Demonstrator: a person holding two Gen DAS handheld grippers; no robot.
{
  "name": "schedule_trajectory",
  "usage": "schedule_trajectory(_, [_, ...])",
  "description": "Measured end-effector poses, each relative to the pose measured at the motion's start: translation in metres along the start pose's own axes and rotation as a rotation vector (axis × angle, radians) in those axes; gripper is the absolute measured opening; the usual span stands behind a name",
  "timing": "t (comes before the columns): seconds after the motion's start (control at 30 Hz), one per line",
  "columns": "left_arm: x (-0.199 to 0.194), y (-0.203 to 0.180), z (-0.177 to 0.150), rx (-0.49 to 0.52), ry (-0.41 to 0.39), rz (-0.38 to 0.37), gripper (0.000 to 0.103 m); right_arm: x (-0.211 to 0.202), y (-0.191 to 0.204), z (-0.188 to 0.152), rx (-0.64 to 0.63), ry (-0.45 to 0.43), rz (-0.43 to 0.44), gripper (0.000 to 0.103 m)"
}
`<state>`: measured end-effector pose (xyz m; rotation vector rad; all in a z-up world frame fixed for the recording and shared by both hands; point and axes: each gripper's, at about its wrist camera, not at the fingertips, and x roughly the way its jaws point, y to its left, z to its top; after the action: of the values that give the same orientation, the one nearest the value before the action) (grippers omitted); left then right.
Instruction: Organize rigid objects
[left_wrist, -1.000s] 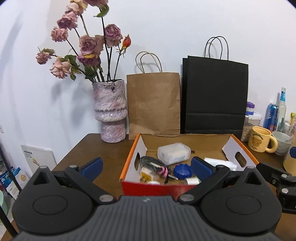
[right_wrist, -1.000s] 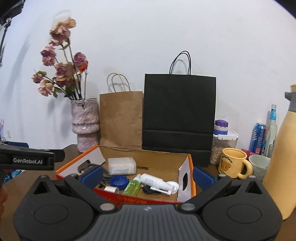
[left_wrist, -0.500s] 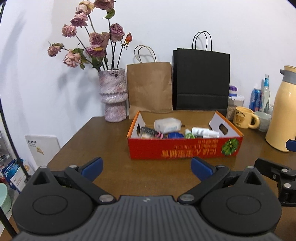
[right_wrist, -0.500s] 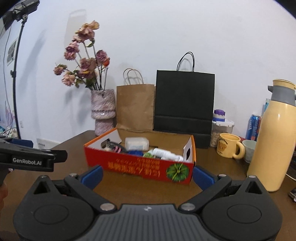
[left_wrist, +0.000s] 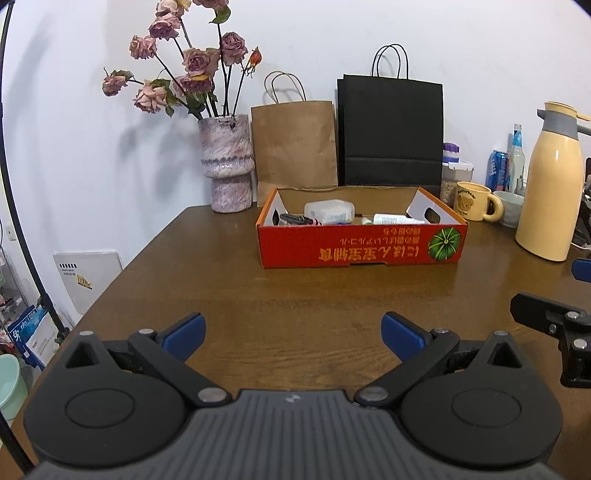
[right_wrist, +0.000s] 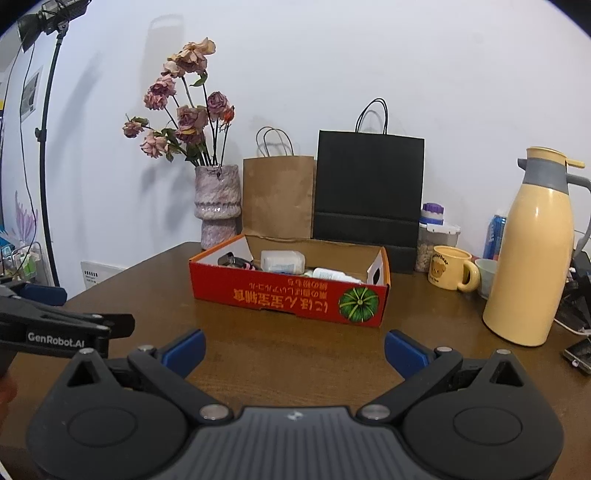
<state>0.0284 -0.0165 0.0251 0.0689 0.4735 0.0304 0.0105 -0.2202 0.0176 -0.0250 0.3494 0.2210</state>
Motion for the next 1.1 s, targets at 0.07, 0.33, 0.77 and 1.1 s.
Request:
schedule_trajectory(0.07, [-0.0020, 0.0009, -0.0020, -0.001, 0.000, -0.001, 0.103, -0.0012, 0.0005, -0.0015, 0.000, 0.003, 0.001, 0.103])
schedule_trajectory(0.33, [-0.0038, 0.0013, -0.0035, -0.003, -0.001, -0.001, 0.103, -0.0022, 0.0014, -0.0022, -0.001, 0.004, -0.001, 0.103])
schedule_trajectory(0.77, [-0.0054, 0.0021, -0.0034, -0.005, 0.002, -0.005, 0.103, -0.0031, 0.0032, -0.0025, -0.002, 0.003, 0.000, 0.103])
schedule_trajectory(1.1, [-0.0048, 0.0014, -0.0021, -0.003, 0.003, -0.006, 0.103, -0.0034, 0.0059, -0.0032, -0.004, 0.004, 0.001, 0.103])
